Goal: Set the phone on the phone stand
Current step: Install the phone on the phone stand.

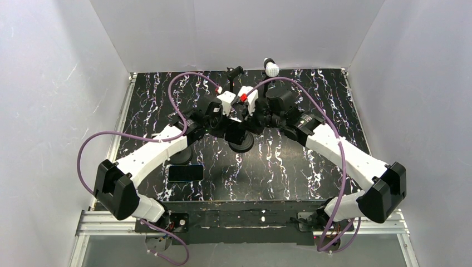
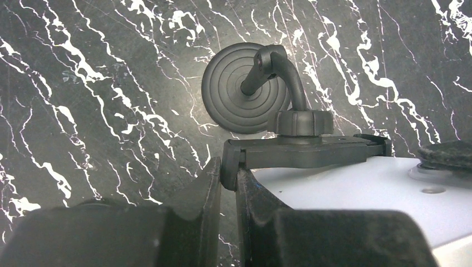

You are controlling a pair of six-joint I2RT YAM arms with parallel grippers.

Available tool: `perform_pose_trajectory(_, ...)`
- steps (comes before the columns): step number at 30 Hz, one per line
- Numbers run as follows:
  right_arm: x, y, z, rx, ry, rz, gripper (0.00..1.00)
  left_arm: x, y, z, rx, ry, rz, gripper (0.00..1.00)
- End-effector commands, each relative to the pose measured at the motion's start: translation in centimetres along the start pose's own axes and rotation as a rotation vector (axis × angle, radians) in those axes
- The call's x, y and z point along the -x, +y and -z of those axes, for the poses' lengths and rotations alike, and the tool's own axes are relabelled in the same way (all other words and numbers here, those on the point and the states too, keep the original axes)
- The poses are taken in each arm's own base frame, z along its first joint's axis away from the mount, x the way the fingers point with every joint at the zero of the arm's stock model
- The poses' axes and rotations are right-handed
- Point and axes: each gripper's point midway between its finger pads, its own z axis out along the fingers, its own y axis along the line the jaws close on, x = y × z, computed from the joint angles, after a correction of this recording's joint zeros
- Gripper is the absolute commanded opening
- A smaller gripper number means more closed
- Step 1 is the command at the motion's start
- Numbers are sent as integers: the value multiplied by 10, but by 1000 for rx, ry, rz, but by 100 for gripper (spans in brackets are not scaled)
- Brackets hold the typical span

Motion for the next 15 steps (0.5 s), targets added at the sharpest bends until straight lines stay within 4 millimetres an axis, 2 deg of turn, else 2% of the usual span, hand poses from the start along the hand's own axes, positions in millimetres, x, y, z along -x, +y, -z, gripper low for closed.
perform_pose_trajectory(1, -37, -90, 30, -443, 217, 23, 1, -25, 39, 24, 130, 113, -20, 0)
perform_pose_trajectory(8, -39, -96, 31, -485, 234, 29, 1, -26, 51, 30, 127, 105, 9, 0)
perform_pose_trajectory(15, -45, -101, 25, -519, 277, 39, 1, -32, 47, 25, 63, 130, 33, 0)
